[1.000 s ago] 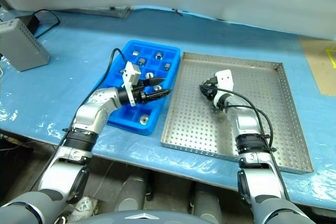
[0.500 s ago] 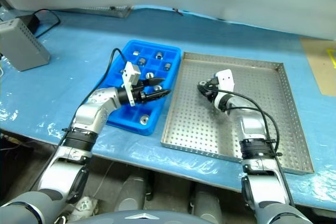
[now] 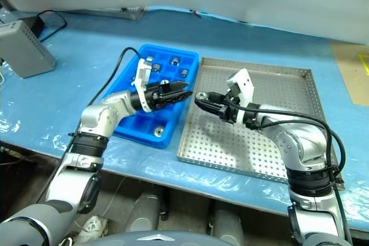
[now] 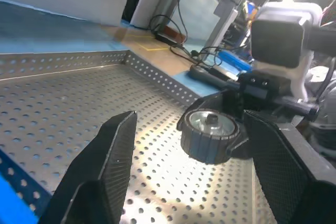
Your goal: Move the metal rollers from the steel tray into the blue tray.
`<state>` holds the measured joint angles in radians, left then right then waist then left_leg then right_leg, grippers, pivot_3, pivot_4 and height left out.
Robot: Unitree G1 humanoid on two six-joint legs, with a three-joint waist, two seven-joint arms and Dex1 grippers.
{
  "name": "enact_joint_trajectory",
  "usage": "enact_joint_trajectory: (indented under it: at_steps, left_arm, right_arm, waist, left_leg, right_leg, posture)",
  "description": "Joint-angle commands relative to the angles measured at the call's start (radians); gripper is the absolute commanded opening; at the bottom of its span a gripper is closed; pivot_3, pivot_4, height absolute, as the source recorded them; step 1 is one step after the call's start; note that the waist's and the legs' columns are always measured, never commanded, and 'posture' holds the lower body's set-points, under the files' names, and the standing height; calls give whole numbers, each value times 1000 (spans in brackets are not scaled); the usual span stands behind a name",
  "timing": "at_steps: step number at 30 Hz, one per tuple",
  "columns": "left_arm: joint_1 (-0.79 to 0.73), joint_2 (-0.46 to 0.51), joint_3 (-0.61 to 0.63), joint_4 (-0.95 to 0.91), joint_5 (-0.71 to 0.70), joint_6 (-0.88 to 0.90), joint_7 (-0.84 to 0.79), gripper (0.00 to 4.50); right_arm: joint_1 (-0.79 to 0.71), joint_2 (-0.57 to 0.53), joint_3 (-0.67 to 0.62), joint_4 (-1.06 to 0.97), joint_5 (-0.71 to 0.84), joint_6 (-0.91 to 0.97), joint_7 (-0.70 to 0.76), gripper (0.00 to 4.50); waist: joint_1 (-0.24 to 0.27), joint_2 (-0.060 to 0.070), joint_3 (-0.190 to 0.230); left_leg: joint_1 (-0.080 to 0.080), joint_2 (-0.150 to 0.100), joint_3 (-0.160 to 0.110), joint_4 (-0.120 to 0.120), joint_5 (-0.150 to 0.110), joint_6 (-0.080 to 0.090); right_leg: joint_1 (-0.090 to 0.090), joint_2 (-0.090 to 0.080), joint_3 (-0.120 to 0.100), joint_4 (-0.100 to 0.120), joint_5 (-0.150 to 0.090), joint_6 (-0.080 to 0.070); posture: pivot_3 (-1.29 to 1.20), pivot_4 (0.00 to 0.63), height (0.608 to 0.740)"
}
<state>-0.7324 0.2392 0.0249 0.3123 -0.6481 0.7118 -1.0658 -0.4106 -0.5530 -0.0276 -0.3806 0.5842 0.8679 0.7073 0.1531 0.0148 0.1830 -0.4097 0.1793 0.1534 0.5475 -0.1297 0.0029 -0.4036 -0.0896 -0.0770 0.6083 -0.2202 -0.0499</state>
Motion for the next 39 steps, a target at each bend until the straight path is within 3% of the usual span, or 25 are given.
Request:
enact_joint_trajectory:
  at_steps: [1,10,18,23,39]
  left_arm:
    - [-44,8,76,17,-131,200,14,3409]
    - [-65,2,73,75,-127,348,78,3409]
    - [-85,-35,138,82,-167,368,110,3409]
    - [-55,-39,109,4,-177,399,103,3409]
    - [-66,-65,77,67,-140,401,150,3409]
  right_arm:
    - [-24,-48,62,-60,-91,-105,11,1619]
    - [-92,-72,90,-78,-125,-145,26,1619]
    - [-87,-66,118,-79,-138,-146,39,1619]
    - [-81,-64,134,-72,-147,-152,37,1619]
    - [-96,-43,128,-58,-152,-154,21,1619]
  waist:
    - [0,0,0]
    - [0,0,0]
    - [1,0,0]
    - [0,0,0]
    - [0,0,0]
  left_leg:
    - [0,0,0,0,0,0]
    - [-1,0,0,-1,0,0]
    - [-1,0,0,-1,0,0]
    - [-1,0,-1,0,0,0]
    - [-1,0,-1,0,0,0]
  right_leg:
    - [0,0,0,0,0,0]
    - [0,0,0,-1,0,0]
    - [0,0,0,-1,0,0]
    - [0,0,0,-1,0,0]
    - [0,0,0,-1,0,0]
  posture:
    - [122,150,740]
    - [121,150,740]
    - [121,150,740]
    - [120,150,740]
    - [116,150,740]
